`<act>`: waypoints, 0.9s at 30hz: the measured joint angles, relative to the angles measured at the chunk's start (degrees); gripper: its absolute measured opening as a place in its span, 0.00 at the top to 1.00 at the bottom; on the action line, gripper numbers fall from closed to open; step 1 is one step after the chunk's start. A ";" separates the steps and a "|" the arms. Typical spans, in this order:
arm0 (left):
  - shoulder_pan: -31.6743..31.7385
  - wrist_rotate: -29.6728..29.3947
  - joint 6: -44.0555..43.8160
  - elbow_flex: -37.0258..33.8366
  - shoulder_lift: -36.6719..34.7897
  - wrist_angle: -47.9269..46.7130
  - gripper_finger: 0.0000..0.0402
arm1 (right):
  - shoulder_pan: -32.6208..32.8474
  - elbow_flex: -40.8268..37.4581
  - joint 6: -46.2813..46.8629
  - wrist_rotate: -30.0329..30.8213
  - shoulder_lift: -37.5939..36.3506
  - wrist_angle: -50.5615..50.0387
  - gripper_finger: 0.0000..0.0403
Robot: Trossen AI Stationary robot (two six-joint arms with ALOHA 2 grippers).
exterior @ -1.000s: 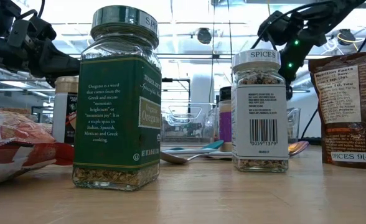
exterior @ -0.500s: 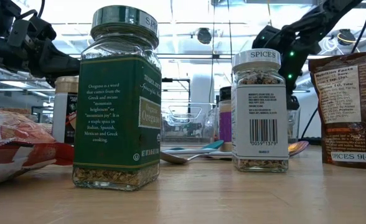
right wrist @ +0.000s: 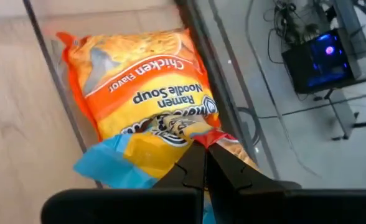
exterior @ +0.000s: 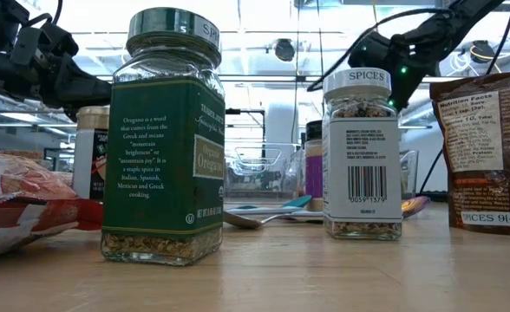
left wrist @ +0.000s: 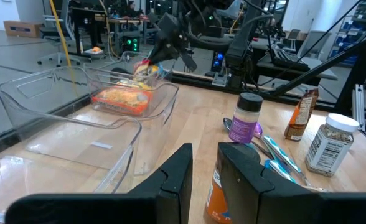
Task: Pick & Place Food Item
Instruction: Put the blue noodle pack into the right transparent bin
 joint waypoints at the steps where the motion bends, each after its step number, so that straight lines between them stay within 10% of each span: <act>1: 0.00 0.01 0.01 0.00 0.01 0.00 0.80 | -0.18 -0.02 1.09 0.15 -0.28 0.07 1.00; 11: 0.00 0.00 0.00 0.00 0.02 0.00 0.80 | -3.65 -0.06 23.79 11.94 -1.07 -0.89 1.00; 27: 0.00 -0.03 0.00 0.00 0.01 -0.02 0.80 | -4.35 -4.80 39.86 1.34 -1.07 -0.67 0.97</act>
